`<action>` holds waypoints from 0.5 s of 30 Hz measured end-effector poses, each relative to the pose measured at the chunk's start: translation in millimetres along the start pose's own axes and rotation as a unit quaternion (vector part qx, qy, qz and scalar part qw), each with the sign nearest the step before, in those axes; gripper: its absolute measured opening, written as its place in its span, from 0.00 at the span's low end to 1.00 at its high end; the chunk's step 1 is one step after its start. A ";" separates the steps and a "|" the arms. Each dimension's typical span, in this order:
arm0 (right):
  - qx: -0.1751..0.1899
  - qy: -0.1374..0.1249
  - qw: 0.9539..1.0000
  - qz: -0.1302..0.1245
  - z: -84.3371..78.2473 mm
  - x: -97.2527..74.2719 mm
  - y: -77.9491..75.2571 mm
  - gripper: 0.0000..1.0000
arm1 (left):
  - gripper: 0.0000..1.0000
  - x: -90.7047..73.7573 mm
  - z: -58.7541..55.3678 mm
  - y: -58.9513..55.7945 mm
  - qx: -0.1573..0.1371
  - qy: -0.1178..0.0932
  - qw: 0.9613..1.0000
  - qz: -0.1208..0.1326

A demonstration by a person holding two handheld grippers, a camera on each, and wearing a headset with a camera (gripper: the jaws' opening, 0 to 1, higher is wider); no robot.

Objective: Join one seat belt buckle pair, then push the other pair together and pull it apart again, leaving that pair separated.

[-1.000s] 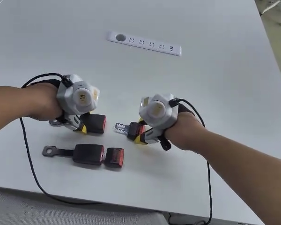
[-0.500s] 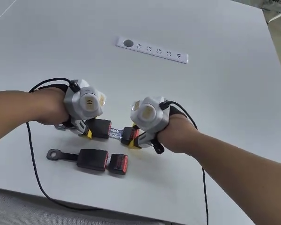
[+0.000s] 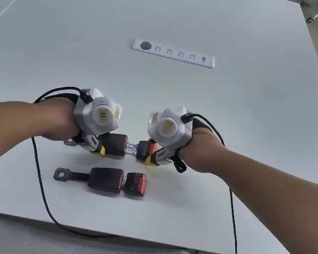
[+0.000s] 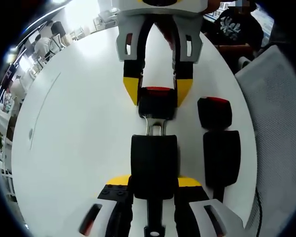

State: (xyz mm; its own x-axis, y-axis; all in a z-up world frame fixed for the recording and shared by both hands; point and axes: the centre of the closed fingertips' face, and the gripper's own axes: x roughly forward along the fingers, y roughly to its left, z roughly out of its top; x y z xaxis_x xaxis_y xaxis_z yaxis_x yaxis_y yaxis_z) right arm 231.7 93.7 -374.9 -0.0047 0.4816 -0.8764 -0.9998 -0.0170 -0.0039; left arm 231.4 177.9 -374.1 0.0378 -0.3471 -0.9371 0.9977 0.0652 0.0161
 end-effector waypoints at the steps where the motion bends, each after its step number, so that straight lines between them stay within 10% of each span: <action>1: -0.002 -0.002 1.000 0.000 1.1 0.2 0.5 0.34 | 0.32 0.2 0.7 -0.1 -0.002 -0.003 1.000 0.000; 15: 0.001 -0.013 1.000 0.005 11.2 4.1 0.5 0.32 | 0.31 0.3 0.6 2.3 0.001 -0.026 1.000 -0.006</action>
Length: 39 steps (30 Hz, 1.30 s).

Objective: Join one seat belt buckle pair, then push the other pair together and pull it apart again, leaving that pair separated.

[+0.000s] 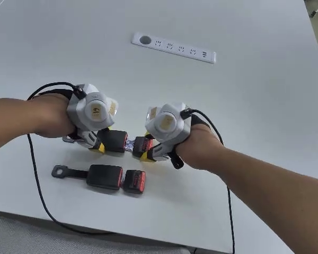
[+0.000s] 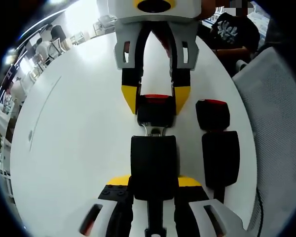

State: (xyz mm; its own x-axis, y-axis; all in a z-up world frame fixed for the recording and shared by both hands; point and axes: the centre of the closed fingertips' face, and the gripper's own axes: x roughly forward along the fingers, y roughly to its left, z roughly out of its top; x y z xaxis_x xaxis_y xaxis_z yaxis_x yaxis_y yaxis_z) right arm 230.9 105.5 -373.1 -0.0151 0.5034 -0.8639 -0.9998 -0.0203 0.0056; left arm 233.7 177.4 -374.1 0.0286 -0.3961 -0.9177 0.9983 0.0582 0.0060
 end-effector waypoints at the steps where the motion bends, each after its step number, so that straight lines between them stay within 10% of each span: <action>1: 0.000 0.003 1.000 0.000 1.0 0.9 -0.2 0.32 | 0.31 0.2 0.0 0.3 -0.001 -0.001 1.000 0.000; 24: 0.004 0.001 1.000 -0.005 5.8 3.6 0.5 0.33 | 0.31 0.8 1.7 2.0 0.000 0.006 1.000 0.002; 39: 0.012 0.007 1.000 -0.015 -26.1 -14.3 1.7 0.35 | 0.32 0.0 0.6 0.6 -0.010 0.009 1.000 0.005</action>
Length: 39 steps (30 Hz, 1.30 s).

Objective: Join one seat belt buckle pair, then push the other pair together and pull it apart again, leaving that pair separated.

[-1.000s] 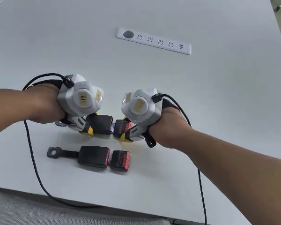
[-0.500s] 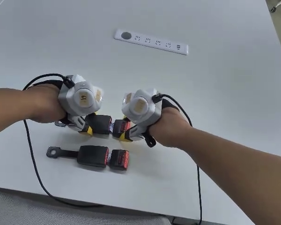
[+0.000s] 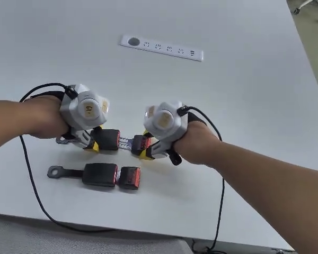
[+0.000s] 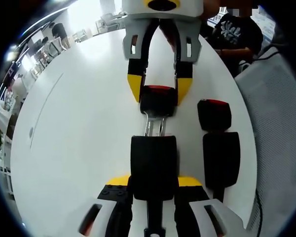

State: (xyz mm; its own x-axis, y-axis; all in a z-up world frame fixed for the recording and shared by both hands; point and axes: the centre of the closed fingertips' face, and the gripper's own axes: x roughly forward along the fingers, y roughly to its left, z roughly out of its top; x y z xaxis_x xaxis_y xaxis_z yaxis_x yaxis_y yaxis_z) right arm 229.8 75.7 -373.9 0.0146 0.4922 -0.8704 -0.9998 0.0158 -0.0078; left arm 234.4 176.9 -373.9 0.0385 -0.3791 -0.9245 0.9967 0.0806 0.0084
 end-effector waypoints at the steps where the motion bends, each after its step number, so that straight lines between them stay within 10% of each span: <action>1: 0.004 0.001 1.000 -0.002 -4.1 -2.2 -0.4 0.35 | 0.32 0.0 0.1 0.2 -0.001 0.000 1.000 0.000; 24: 0.049 0.083 0.995 -0.024 -147.0 -81.3 8.8 0.36 | 0.33 -6.7 5.8 -6.2 0.017 0.018 1.000 0.007; 36: 0.050 0.100 0.993 -0.046 -153.5 -85.8 10.1 0.37 | 0.34 -9.8 5.7 -6.5 -0.006 0.030 0.999 0.036; 39: 0.038 0.107 0.989 -0.098 -155.0 -90.6 -2.2 0.46 | 0.44 -13.4 3.4 -7.3 0.010 0.034 0.998 0.055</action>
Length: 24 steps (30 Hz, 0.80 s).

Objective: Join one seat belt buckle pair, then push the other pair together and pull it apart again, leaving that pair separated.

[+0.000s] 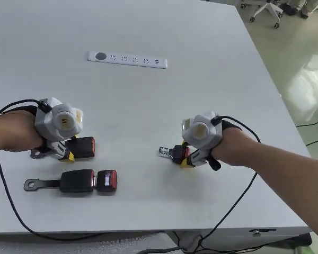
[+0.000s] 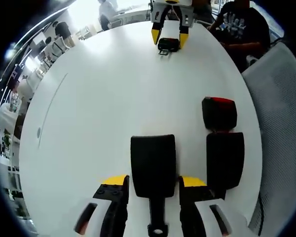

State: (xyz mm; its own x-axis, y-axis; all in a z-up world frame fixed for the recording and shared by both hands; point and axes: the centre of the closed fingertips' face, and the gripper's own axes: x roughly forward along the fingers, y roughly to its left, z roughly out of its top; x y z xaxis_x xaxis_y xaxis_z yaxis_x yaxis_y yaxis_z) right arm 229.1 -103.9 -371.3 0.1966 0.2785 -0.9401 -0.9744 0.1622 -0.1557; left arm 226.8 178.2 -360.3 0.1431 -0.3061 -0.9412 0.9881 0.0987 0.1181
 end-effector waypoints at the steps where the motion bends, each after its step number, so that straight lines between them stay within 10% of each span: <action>1: 0.005 0.004 1.000 0.004 -1.7 -0.4 1.7 0.49 | 0.48 -1.2 -1.8 -0.4 -0.004 0.001 1.000 0.003; 5: 0.045 -0.022 0.998 -0.027 -2.8 -5.0 3.0 0.55 | 0.53 -14.7 -6.9 6.7 -0.039 -0.019 0.998 0.044; 9: 0.108 -0.079 0.990 -0.049 4.6 -20.4 15.1 0.64 | 0.58 -37.8 -13.3 7.5 -0.118 -0.071 0.987 0.080; 14: 0.139 -0.118 0.982 -0.049 14.2 -36.5 41.8 0.66 | 0.66 -51.6 -45.6 -15.7 -0.156 -0.075 0.980 0.095; 24: 0.168 -0.149 0.972 -0.076 20.5 -62.5 72.8 0.80 | 0.84 -85.5 -61.9 -62.2 -0.237 -0.121 0.956 0.125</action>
State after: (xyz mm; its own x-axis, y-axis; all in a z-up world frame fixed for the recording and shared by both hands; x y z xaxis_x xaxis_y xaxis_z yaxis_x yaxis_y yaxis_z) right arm 148.1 -90.1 -317.7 0.4067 0.4801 -0.7772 -0.8512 0.5080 -0.1316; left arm 149.6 256.9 -306.8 0.4369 -0.4209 -0.7949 0.7925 0.5982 0.1189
